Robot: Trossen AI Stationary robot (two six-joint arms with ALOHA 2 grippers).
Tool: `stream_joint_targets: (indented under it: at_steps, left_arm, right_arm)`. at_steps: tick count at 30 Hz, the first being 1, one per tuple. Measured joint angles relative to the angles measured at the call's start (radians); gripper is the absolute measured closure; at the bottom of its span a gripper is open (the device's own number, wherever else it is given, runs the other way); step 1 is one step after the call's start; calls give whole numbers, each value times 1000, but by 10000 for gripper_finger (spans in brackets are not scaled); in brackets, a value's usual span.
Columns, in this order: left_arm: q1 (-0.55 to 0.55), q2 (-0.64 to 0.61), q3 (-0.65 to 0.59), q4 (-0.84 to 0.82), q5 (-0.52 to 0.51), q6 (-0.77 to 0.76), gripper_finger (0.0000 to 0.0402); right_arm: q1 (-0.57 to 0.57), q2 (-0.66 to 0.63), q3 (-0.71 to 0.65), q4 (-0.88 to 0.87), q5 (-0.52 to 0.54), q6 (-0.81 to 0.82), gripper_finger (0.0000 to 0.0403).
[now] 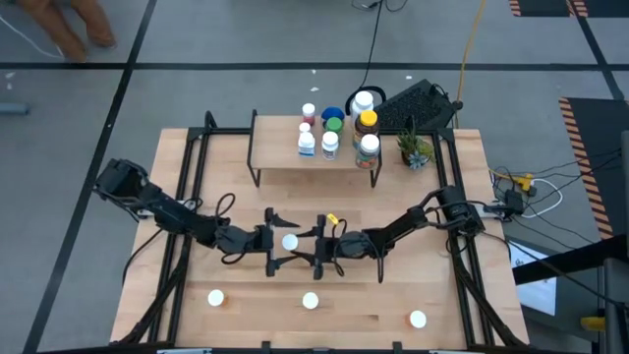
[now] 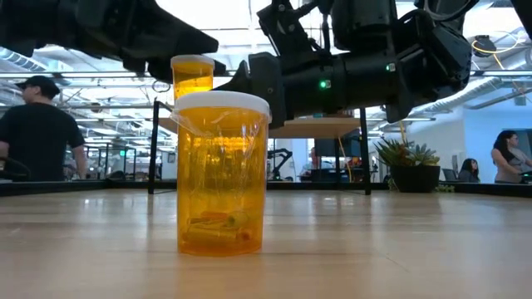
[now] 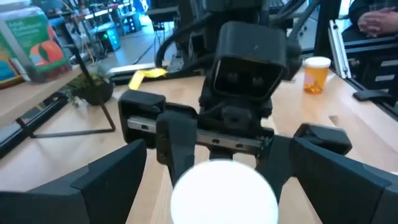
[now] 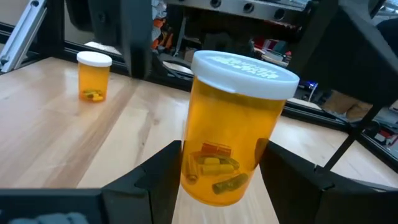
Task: Pick and place medicine bottles onto shelf by color
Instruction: Put the top left orange pill bottle on the shelf
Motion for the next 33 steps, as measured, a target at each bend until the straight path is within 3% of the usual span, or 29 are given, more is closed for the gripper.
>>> stream_joint_targets:
  at_steps: [10, 23, 27, 33]
  left_arm:
    - [0, 1, 0, -32, -3, -35, 9]
    - [0, -53, 0, -83, -4, -46, 157]
    - [0, -63, 0, -110, -3, -61, 179]
    - [1, -63, 0, -123, 3, -103, 179]
  right_arm:
    - [0, 0, 0, 0, 2, 14, 204]
    - [0, -1, 1, 2, 5, 18, 204]
    - [-1, -1, 1, 1, 5, 18, 204]
    - [-1, -1, 1, -1, 3, 21, 204]
